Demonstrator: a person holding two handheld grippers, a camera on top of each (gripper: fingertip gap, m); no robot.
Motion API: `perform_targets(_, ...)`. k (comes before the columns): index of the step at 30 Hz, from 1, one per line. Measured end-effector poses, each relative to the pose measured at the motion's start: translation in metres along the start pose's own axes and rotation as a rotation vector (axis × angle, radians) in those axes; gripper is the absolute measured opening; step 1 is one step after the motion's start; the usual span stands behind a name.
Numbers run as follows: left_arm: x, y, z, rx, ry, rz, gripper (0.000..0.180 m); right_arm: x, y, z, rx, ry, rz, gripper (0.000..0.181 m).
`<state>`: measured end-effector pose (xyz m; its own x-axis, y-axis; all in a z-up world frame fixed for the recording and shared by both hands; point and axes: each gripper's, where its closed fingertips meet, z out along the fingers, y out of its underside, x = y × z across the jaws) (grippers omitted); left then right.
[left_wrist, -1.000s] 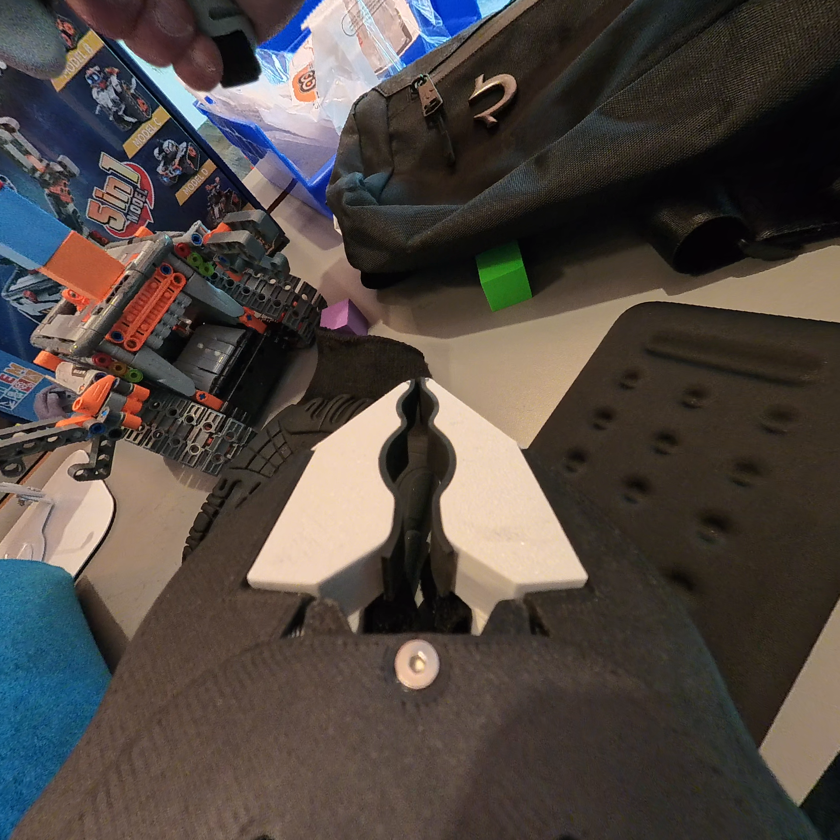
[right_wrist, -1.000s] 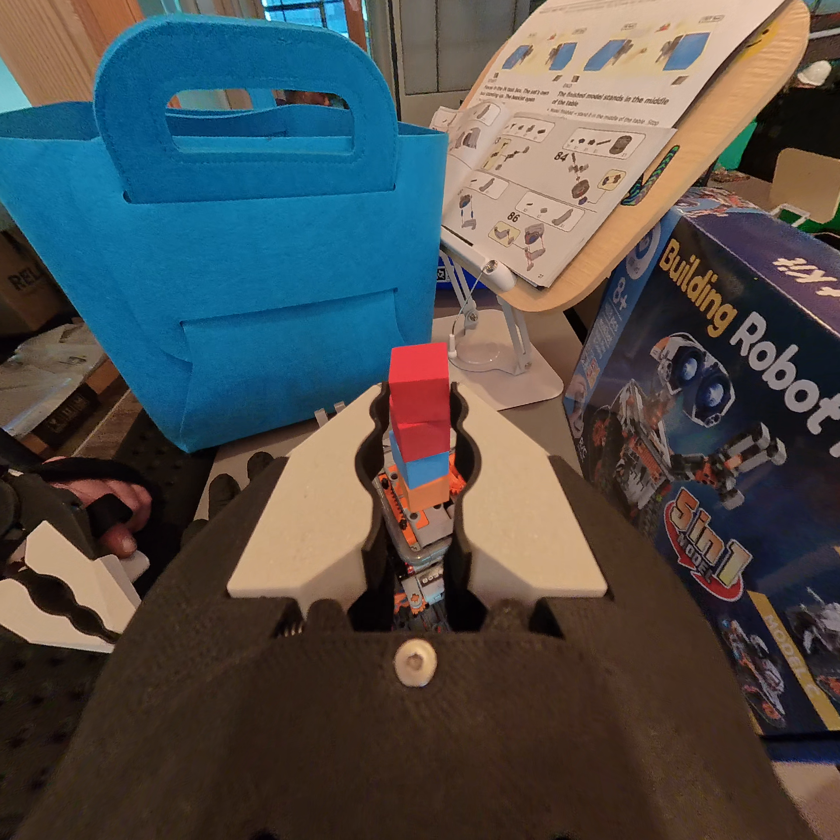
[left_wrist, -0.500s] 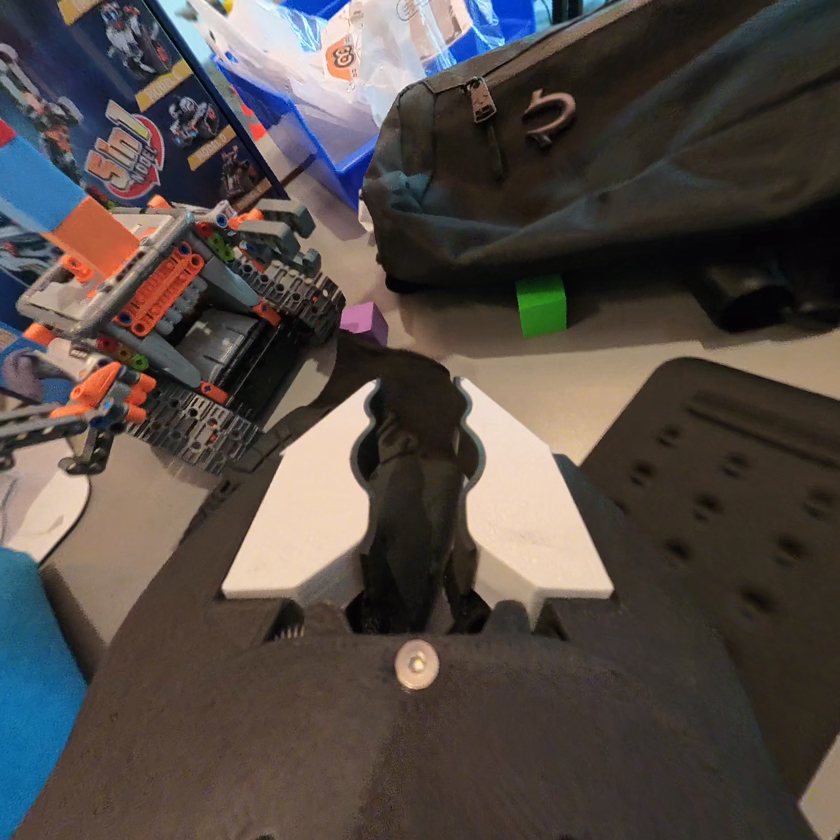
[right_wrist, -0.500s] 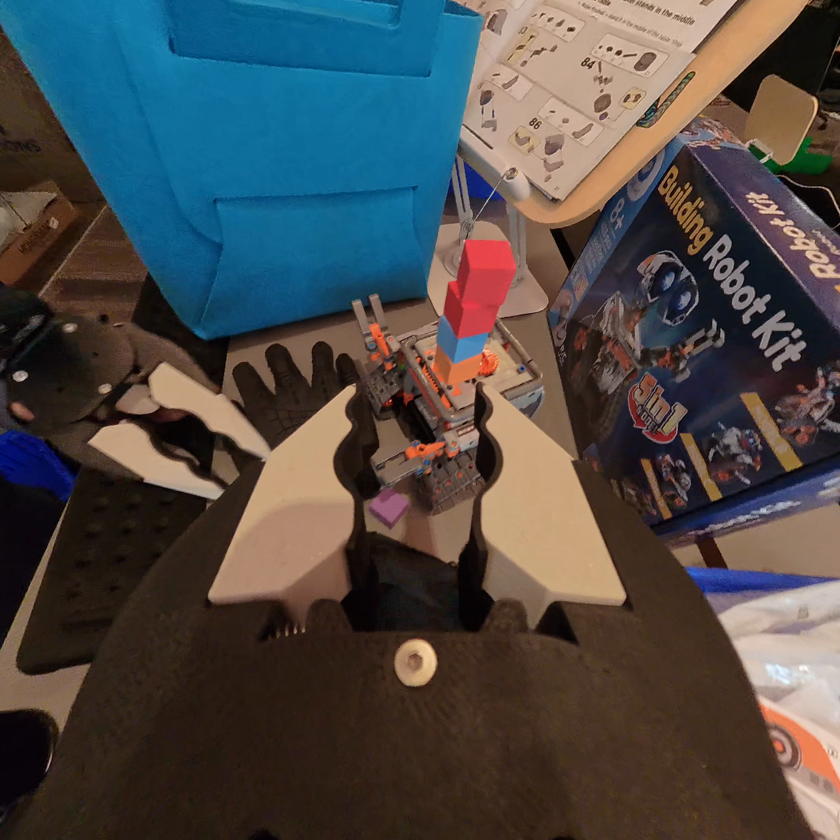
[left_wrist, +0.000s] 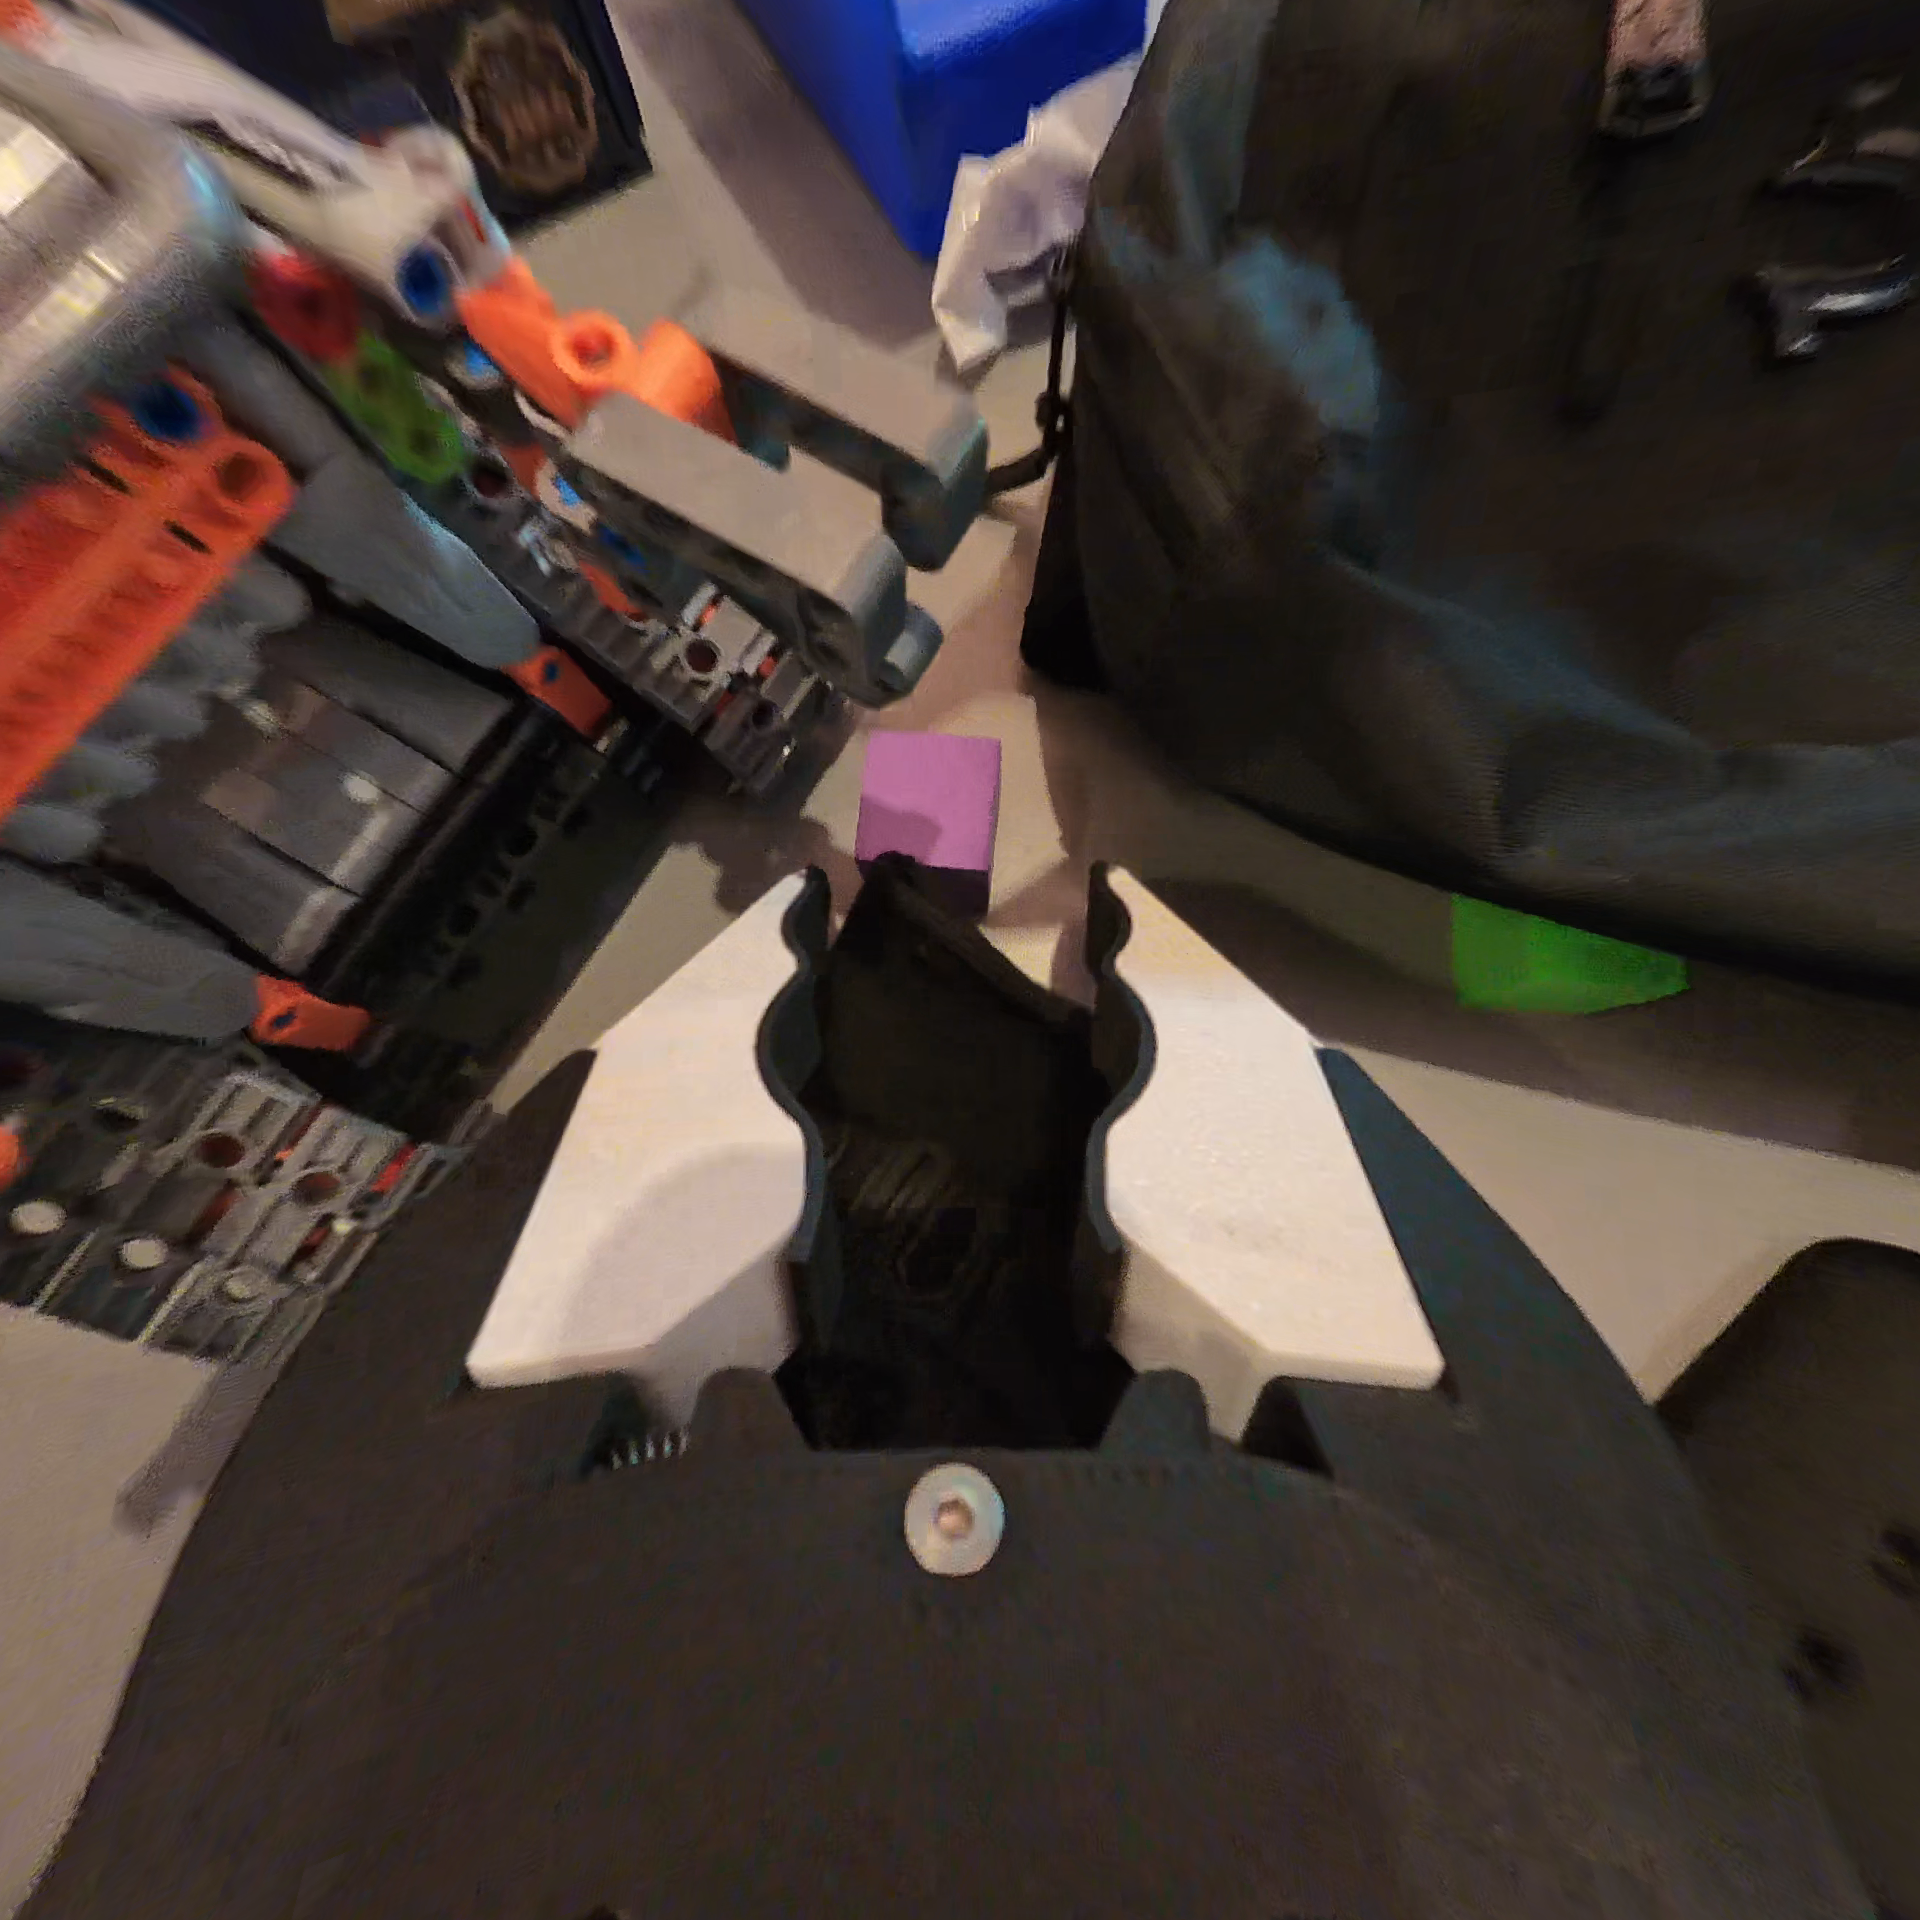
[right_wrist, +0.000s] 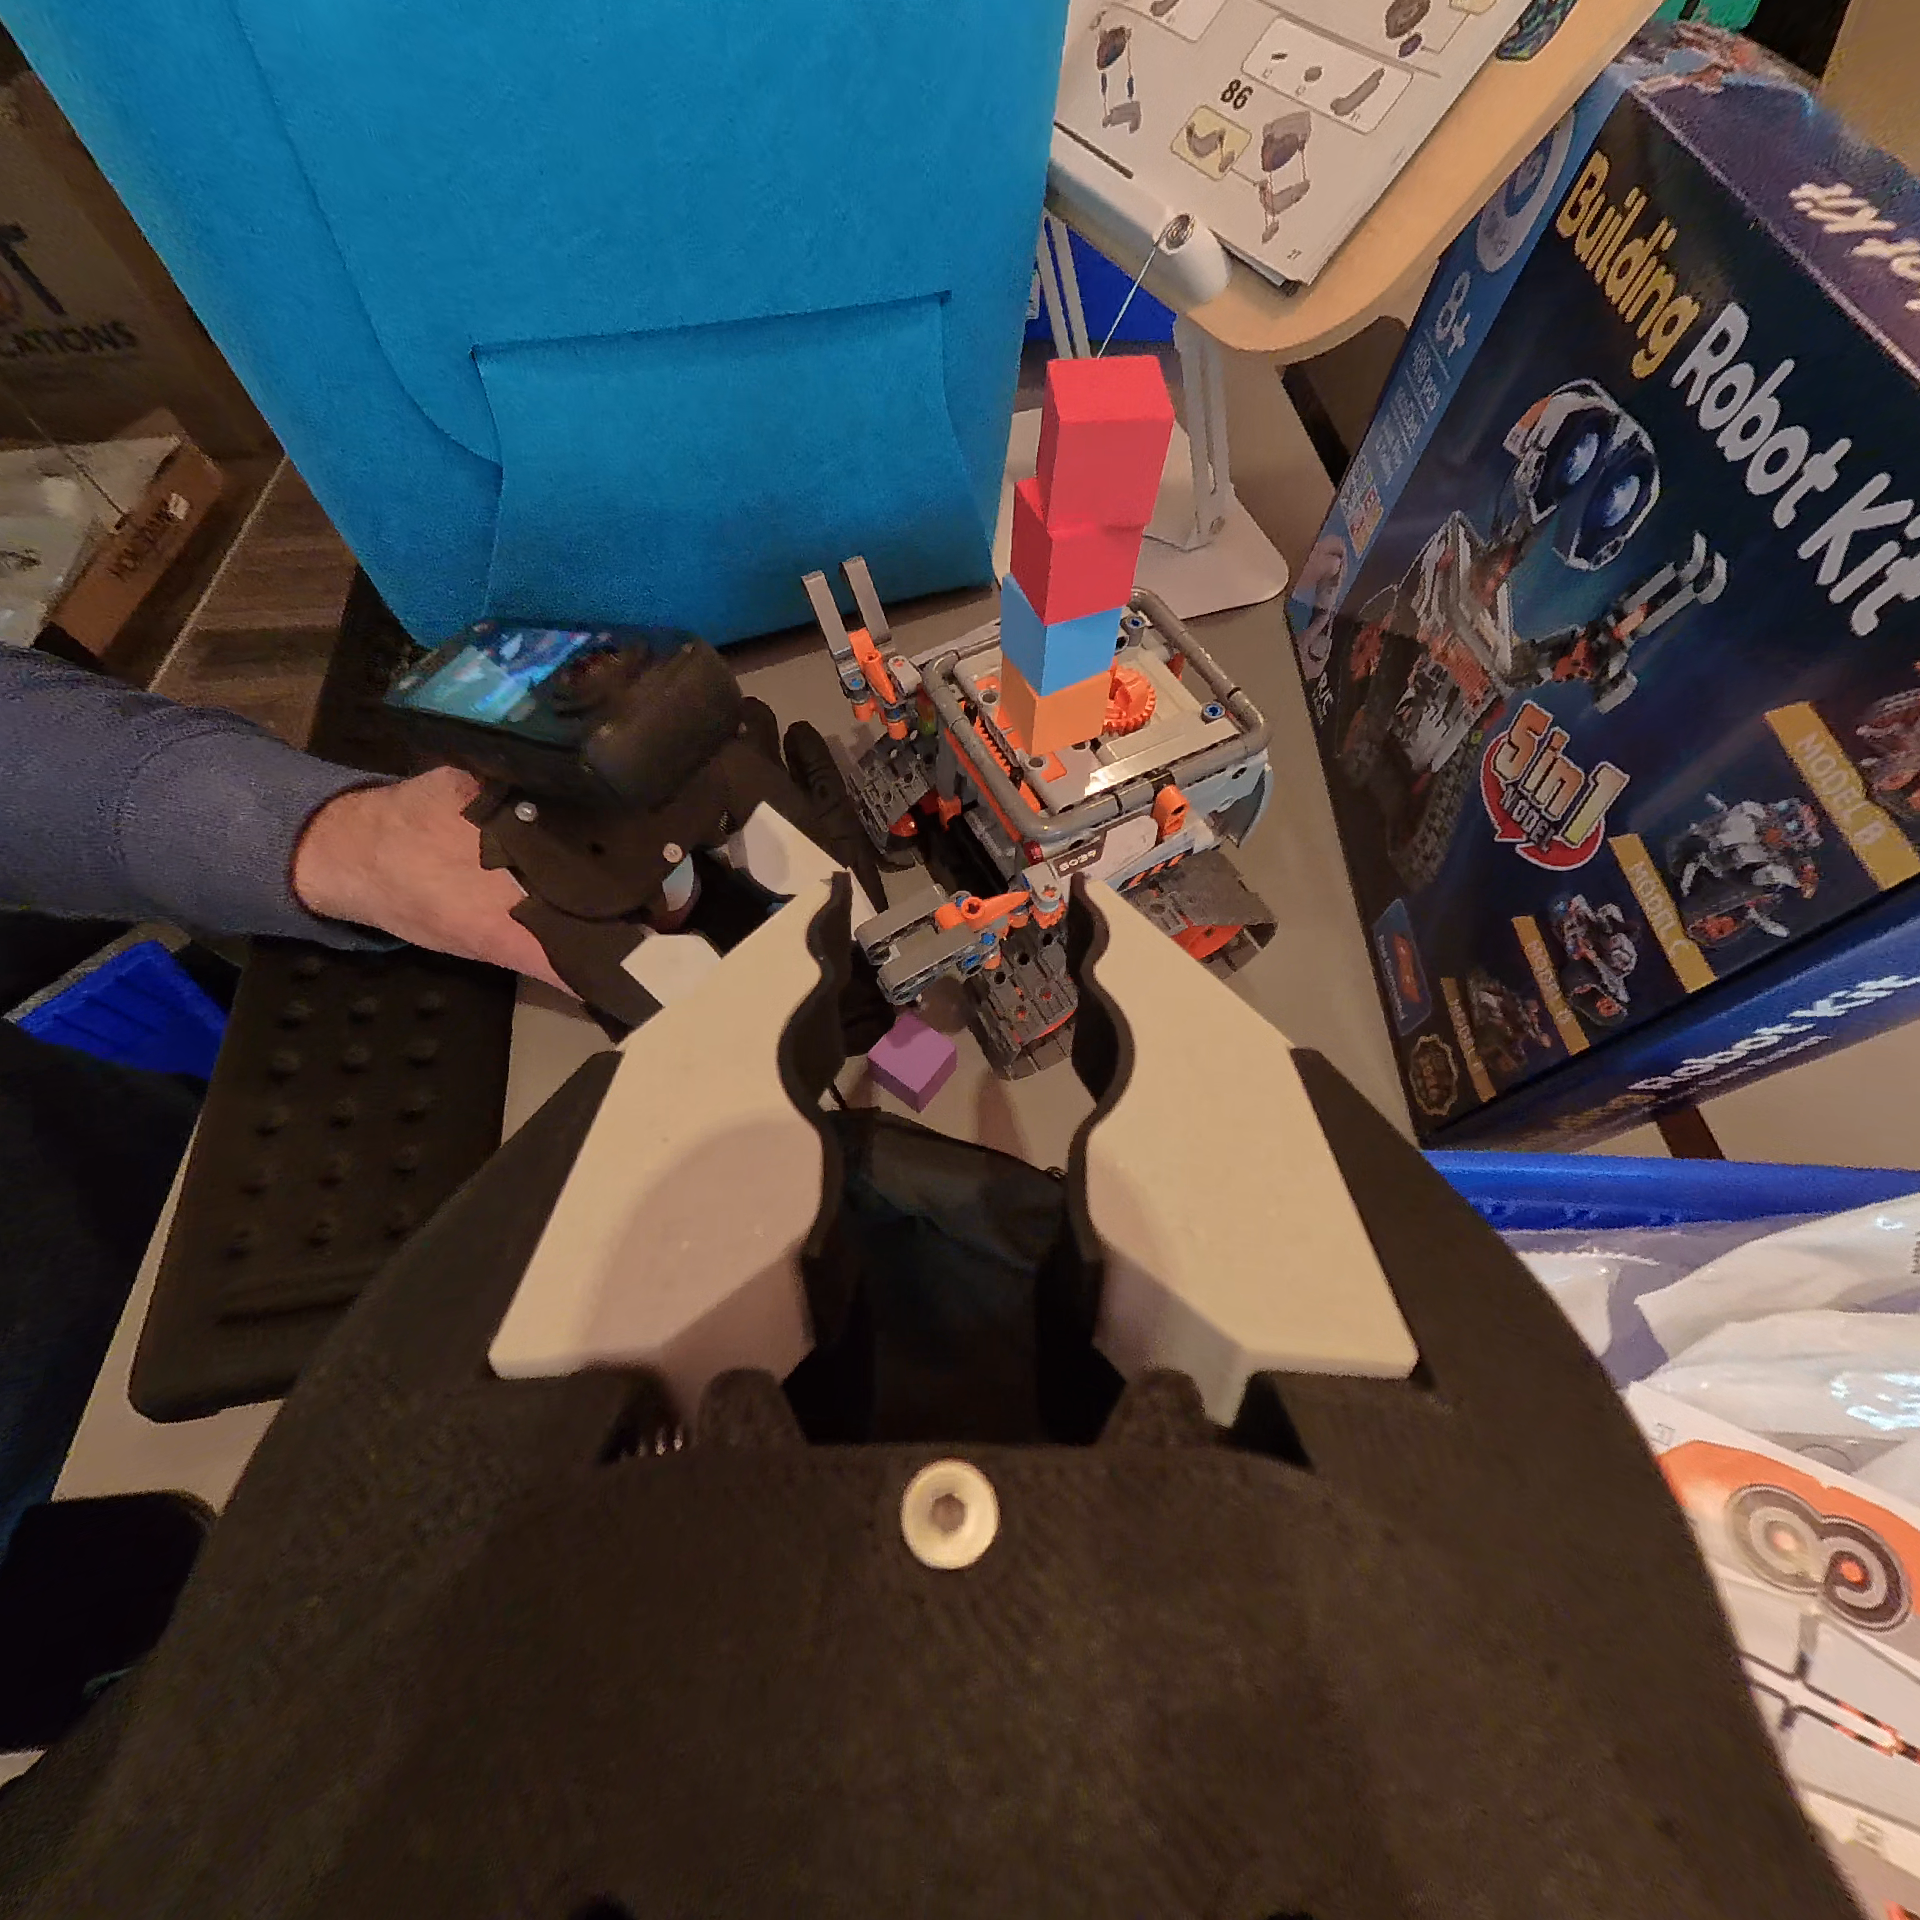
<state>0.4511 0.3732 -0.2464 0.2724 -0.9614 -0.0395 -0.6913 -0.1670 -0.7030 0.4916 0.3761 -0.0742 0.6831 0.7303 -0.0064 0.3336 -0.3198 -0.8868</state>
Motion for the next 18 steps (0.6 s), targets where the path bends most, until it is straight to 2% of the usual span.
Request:
perform_targets(4,-0.004,0.000,0.006,-0.008,0.013,-0.031,0.042,0.000,-0.005,-0.002,0.011,0.000,-0.020,0.039)
perform_targets(9,-0.002,0.000,0.015,-0.029,0.044,-0.017,0.024,-0.002,0.000,0.003,0.017,-0.018,-0.007,0.036)
perform_targets(11,-0.001,-0.001,0.014,-0.020,0.058,-0.015,0.024,-0.003,0.002,0.004,0.013,-0.022,-0.004,0.035)
perform_targets(18,0.014,-0.012,-0.036,0.168,0.134,-0.026,0.024,-0.037,0.008,0.000,-0.069,-0.131,-0.130,0.042)
